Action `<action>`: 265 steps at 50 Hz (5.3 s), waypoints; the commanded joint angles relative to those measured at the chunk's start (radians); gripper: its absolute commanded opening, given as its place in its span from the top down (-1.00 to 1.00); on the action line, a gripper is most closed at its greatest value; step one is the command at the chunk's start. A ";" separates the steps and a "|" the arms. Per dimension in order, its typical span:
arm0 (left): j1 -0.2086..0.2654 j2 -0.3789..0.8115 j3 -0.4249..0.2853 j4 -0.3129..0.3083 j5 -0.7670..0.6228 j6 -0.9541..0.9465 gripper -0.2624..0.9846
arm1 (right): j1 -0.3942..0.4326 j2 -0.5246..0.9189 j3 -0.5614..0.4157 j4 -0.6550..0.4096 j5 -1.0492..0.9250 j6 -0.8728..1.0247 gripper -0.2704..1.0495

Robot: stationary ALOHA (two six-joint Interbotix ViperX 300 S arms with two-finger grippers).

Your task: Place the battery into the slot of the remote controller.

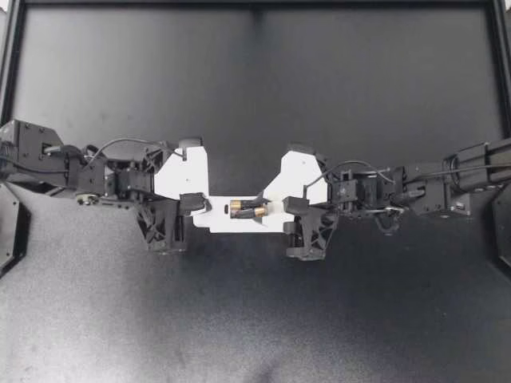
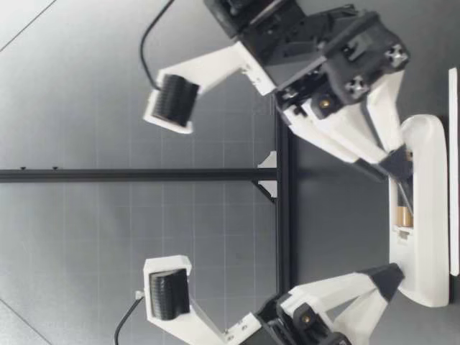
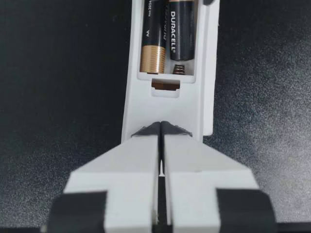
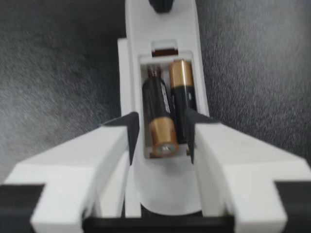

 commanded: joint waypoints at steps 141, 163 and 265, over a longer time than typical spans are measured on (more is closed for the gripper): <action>-0.029 -0.034 -0.091 -0.005 -0.173 -0.005 0.87 | -0.054 -0.334 0.084 -0.219 0.350 1.080 0.79; -0.040 0.133 -0.202 -0.005 -0.143 0.003 0.87 | -0.087 -0.439 0.170 -0.224 0.348 1.078 0.79; -0.046 -0.370 0.084 -0.015 -0.373 -0.025 0.87 | -0.037 -0.557 0.101 -0.776 0.252 0.873 0.79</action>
